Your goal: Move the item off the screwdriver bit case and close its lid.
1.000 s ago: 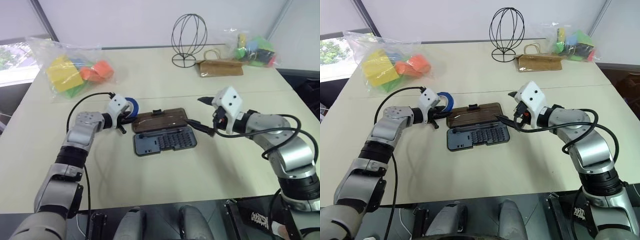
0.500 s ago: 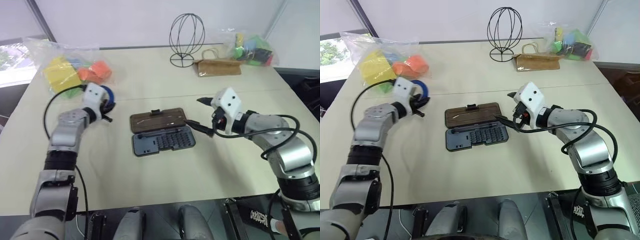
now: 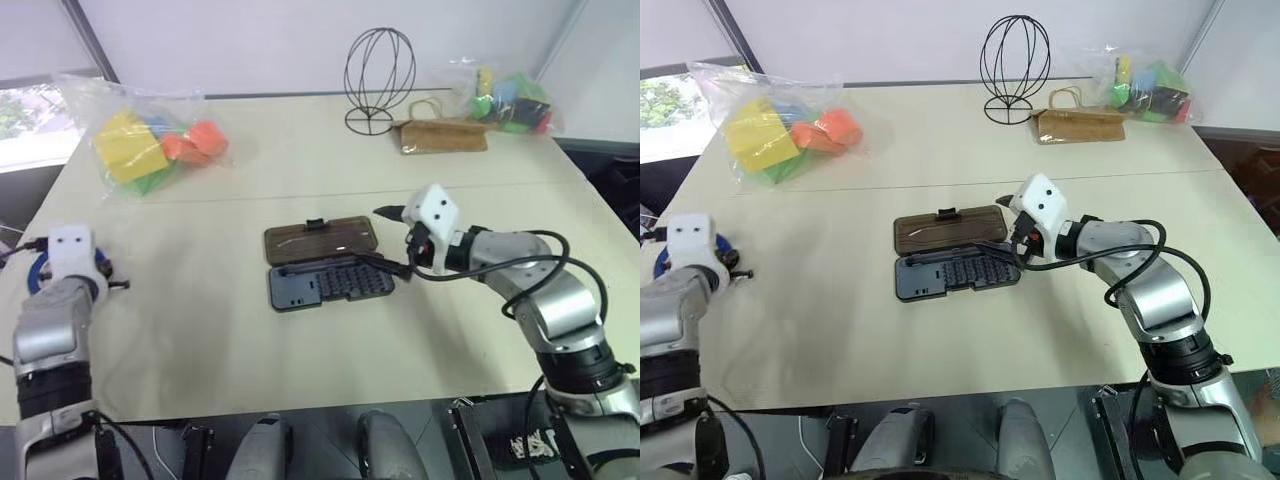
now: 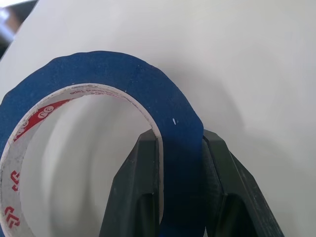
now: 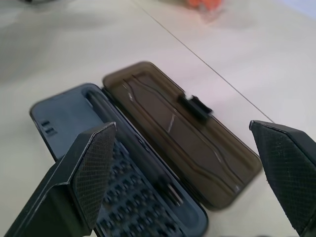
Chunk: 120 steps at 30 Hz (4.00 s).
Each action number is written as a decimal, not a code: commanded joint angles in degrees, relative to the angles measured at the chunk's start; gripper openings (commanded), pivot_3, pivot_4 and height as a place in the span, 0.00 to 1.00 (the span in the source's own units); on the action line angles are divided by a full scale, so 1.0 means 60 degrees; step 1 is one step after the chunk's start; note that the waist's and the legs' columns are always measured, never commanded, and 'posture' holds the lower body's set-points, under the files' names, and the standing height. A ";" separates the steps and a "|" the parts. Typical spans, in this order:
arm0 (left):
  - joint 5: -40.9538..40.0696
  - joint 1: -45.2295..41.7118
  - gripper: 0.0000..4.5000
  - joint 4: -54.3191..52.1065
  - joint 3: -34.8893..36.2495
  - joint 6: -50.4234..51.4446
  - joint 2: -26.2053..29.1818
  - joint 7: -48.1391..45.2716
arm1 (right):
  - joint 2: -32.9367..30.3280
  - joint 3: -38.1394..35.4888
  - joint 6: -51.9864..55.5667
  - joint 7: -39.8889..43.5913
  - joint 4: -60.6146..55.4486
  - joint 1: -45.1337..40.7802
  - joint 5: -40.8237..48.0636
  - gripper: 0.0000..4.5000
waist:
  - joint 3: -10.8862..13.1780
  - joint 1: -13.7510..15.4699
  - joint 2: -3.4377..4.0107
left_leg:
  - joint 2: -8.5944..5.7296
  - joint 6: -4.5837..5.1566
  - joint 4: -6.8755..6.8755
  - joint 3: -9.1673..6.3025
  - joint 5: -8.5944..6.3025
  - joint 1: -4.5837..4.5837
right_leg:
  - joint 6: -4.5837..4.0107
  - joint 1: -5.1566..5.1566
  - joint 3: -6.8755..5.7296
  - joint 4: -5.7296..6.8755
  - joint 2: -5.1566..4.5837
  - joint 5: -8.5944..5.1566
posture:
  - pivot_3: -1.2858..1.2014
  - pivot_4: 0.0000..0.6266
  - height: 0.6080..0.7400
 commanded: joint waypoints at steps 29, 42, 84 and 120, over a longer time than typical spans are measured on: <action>-0.2892 -0.0908 1.00 -0.3963 -0.2074 0.1549 -0.0294 -0.2565 | 0.1018 -0.0654 0.0469 -0.1321 0.1707 -0.1321 -0.0301 1.00 | -0.0014 -0.0066 0.0009 | -0.0003 -0.0007 -0.0001 0.0008 0.0004 0.0003 | -0.0001 0.0005 0.0010 -0.0002 -0.0006 0.0001 | 0.52 0.24 1.00; -0.2615 -0.0985 1.00 -0.2466 -0.4520 -0.0197 0.0132 -0.4615 | 0.2603 0.0262 0.0914 -0.2712 0.6844 -0.4400 -0.1972 1.00 | -0.0015 -0.0335 0.0014 | 0.0003 -0.0019 -0.0026 0.0008 0.0011 0.0004 | -0.0003 -0.0013 0.0009 -0.0001 0.0003 0.0001 | 0.52 0.24 1.00; -0.3313 -0.1252 1.00 -0.3307 -0.2460 0.0127 0.0731 -0.3465 | 0.3782 -0.1557 0.6577 -0.4614 0.5417 -0.3767 -0.2692 0.01 | -0.0018 -0.0246 0.0016 | -0.0005 -0.0020 -0.0017 -0.0013 0.0011 0.0000 | -0.0002 -0.0003 0.0005 0.0004 -0.0002 0.0001 | 0.52 0.24 1.00; -0.3174 -0.1692 1.00 -0.2954 -0.3177 0.0030 0.0581 -0.3612 | 0.3846 -0.2878 0.9455 -0.7648 0.2143 -0.2927 0.0827 0.01 | -0.0018 -0.0341 0.0017 | -0.0003 -0.0019 -0.0029 0.0004 0.0011 -0.0001 | -0.0002 -0.0028 0.0014 0.0033 0.0000 0.0001 | 0.52 0.24 1.00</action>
